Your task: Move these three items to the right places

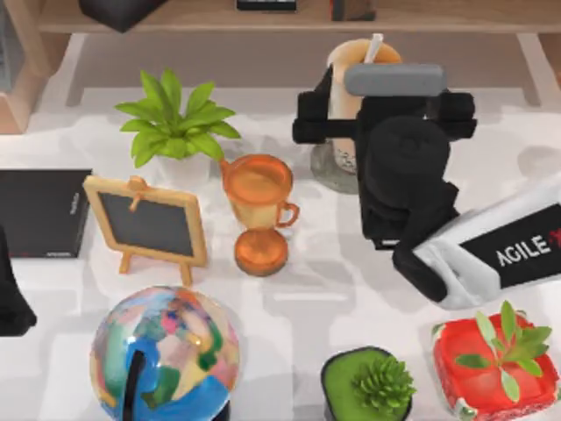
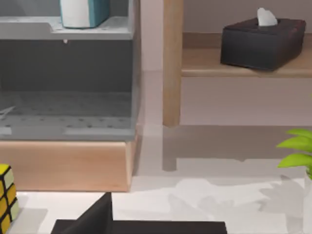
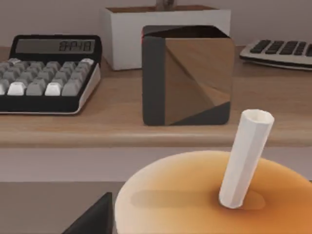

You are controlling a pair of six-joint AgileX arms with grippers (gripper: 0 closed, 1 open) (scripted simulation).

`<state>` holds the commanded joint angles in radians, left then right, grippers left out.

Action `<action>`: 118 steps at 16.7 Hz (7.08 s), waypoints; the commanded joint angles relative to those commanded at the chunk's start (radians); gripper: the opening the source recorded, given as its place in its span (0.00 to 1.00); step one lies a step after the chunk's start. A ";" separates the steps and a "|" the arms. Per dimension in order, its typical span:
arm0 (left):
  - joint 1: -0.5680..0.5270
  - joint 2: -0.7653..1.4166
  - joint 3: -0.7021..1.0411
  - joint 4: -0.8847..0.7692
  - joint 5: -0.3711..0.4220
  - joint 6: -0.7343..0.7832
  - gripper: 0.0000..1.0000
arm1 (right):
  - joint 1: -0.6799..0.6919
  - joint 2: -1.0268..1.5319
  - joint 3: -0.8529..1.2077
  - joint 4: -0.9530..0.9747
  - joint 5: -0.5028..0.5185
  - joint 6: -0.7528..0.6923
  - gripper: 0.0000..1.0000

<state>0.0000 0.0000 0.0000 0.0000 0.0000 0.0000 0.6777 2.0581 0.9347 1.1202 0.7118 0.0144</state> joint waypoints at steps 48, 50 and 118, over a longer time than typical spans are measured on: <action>0.034 0.174 0.180 -0.107 0.005 0.032 1.00 | -0.678 -2.058 -0.935 -1.120 -0.712 -0.014 1.00; 0.058 0.296 0.308 -0.183 0.008 0.054 1.00 | -0.678 -2.058 -0.935 -1.120 -0.712 -0.014 1.00; 0.436 3.012 3.251 -1.722 0.062 0.500 0.00 | -0.678 -2.058 -0.935 -1.120 -0.712 -0.014 1.00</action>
<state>0.4362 3.0123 3.2510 -1.7218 0.0617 0.5004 0.0000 0.0000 0.0000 0.0000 0.0000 0.0000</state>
